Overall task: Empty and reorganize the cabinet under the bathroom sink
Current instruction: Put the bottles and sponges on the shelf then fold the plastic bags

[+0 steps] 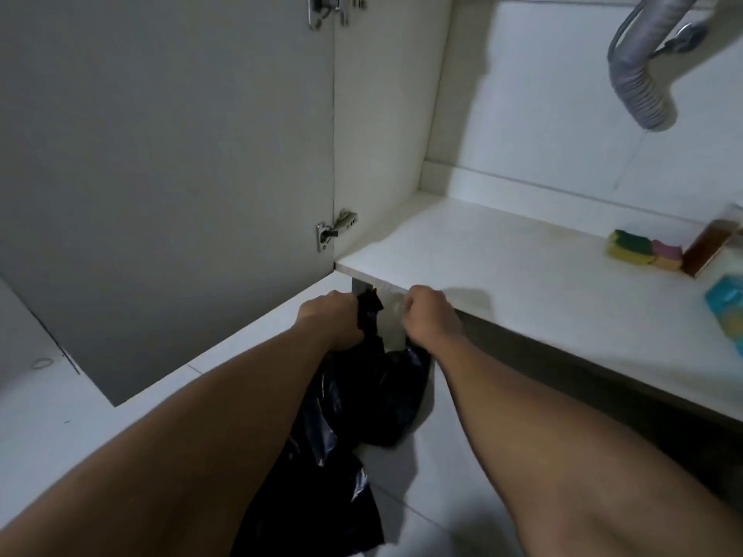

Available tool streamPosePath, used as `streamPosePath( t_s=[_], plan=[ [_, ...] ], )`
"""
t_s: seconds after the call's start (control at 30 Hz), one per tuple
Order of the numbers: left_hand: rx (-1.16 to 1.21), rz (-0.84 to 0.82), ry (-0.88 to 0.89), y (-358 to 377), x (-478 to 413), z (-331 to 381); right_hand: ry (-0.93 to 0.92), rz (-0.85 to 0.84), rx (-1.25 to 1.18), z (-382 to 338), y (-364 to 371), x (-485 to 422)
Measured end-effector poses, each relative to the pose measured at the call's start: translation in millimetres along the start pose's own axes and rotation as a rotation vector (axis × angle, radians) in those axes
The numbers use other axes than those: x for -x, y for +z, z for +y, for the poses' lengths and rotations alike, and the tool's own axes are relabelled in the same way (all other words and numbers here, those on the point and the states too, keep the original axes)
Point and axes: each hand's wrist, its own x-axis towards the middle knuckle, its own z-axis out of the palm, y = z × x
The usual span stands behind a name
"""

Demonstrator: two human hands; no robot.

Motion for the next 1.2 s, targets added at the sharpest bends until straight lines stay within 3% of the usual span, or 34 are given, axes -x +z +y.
streamPosePath(
  t_s=[0.2,0.3,0.4,0.5,0.7,0.83,1.0,1.2],
  plan=[
    [0.041,-0.030,-0.036,39.4,-5.5,-36.8,0.184,-0.207,-0.055,20.4,78.3,52.6],
    [0.027,-0.086,-0.020,46.2,-17.9,-44.1,0.437,-0.262,-0.162,31.9,100.0,66.1],
    [0.013,-0.156,0.026,44.5,-31.2,-44.9,0.689,-0.263,-0.452,33.7,113.5,74.2],
    [-0.024,-0.237,0.080,40.1,-43.4,-44.7,0.871,-0.169,-0.728,24.8,120.5,77.7],
    [-0.131,-0.311,0.138,21.1,-61.0,-30.4,0.924,0.204,-0.956,9.5,101.9,78.5],
    [-0.152,-0.278,0.182,-0.6,-60.1,-13.5,0.846,0.243,-0.982,5.7,65.5,82.5],
    [-0.111,-0.010,0.194,-25.4,-54.7,-6.0,0.590,0.341,-0.867,19.8,18.6,80.0],
    [0.120,0.269,0.097,-41.0,-26.3,1.0,0.193,0.542,-0.607,21.0,-32.1,75.4]
  ],
)
